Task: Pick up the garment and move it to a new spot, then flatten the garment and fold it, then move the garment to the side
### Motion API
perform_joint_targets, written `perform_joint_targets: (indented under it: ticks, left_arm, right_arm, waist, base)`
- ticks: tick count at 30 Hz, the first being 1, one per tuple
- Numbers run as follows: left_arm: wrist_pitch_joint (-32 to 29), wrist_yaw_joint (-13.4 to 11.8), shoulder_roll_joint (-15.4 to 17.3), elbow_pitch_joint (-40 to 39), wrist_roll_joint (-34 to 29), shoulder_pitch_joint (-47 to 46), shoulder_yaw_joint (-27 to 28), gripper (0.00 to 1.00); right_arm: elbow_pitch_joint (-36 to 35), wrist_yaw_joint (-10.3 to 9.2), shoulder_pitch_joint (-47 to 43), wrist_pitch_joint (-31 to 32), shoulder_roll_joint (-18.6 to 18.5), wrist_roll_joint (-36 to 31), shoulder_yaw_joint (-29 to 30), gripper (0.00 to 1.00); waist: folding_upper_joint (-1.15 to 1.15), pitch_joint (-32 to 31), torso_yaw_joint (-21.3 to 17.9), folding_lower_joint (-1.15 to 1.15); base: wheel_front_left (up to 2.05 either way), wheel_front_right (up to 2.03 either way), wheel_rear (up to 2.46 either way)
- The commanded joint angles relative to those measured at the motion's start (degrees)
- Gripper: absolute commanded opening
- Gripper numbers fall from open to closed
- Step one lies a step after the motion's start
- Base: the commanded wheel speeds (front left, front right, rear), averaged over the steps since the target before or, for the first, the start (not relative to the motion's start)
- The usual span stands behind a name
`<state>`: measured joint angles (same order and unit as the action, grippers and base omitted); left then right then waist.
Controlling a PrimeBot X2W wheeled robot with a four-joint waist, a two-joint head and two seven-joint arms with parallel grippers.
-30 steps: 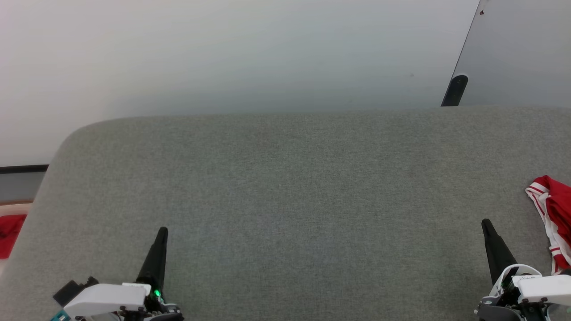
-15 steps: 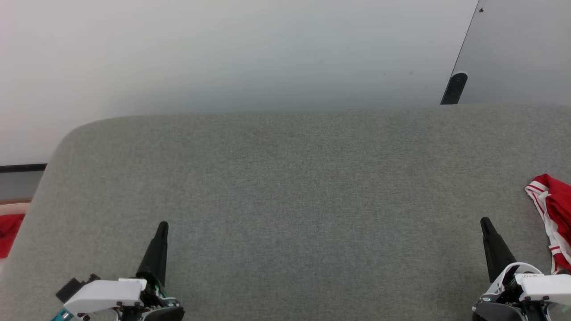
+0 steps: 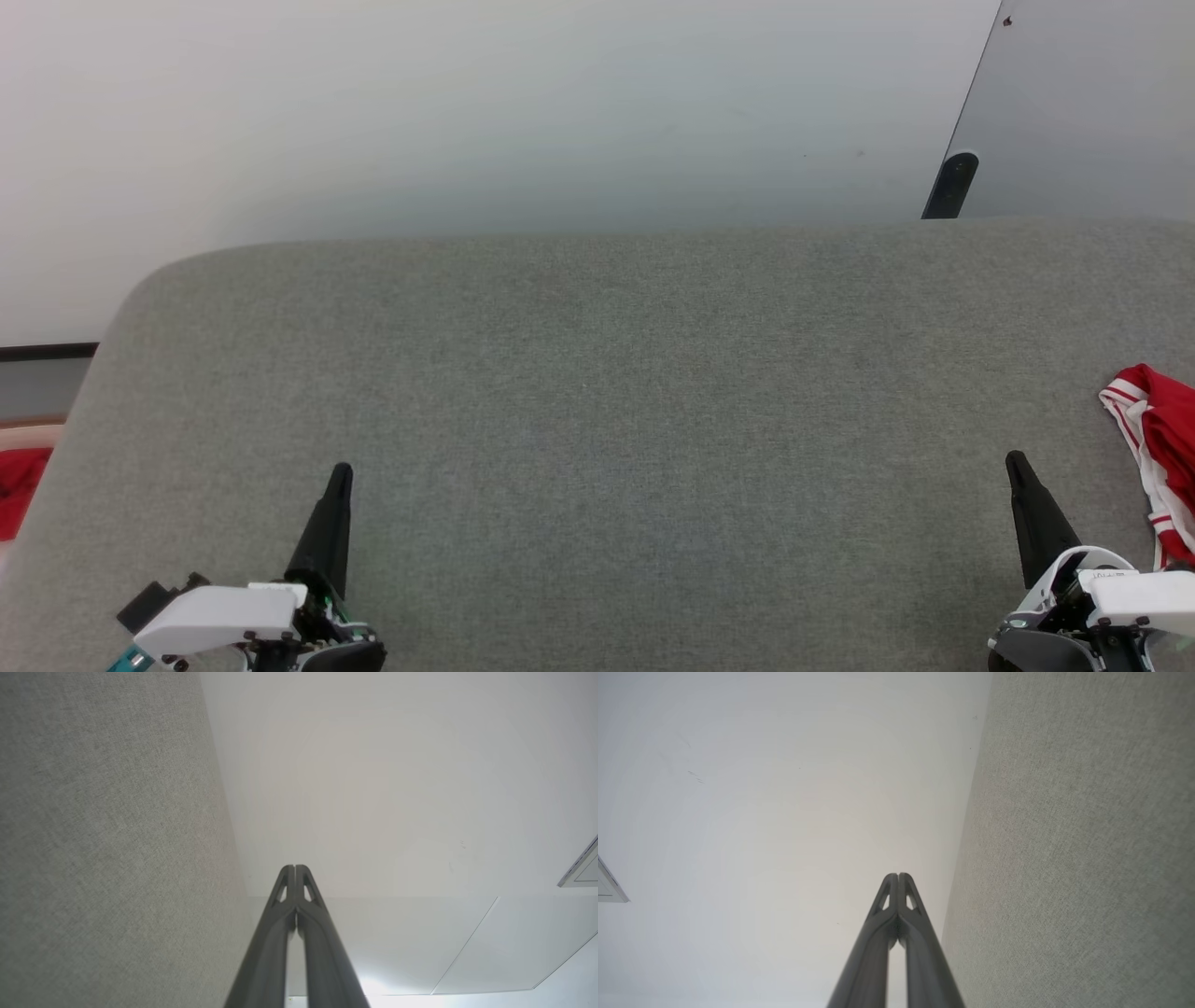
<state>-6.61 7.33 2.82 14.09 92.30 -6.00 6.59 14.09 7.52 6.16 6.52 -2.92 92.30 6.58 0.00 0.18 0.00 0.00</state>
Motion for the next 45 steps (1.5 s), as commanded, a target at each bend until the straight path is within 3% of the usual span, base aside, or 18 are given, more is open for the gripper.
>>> perform_joint_targets:
  ticks: [1,45]
  left_arm:
    - [-0.1,0.3,0.0,0.1,0.1,-0.6,0.1,0.0]
    - [-0.1,0.3,0.0,0.1,0.2,-0.6,0.1,0.0]
  right_arm:
    - [0.0,-0.06,0.2,0.1,0.2,0.2,0.0,0.0]
    - [0.0,-0.06,0.2,0.0,0.2,0.2,0.0,0.0]
  waist:
    - [0.0,0.0,0.0,0.0]
    - [0.0,0.0,0.0,0.0]
  base:
    - [0.0,0.0,0.0]
    - [0.0,0.0,0.0]
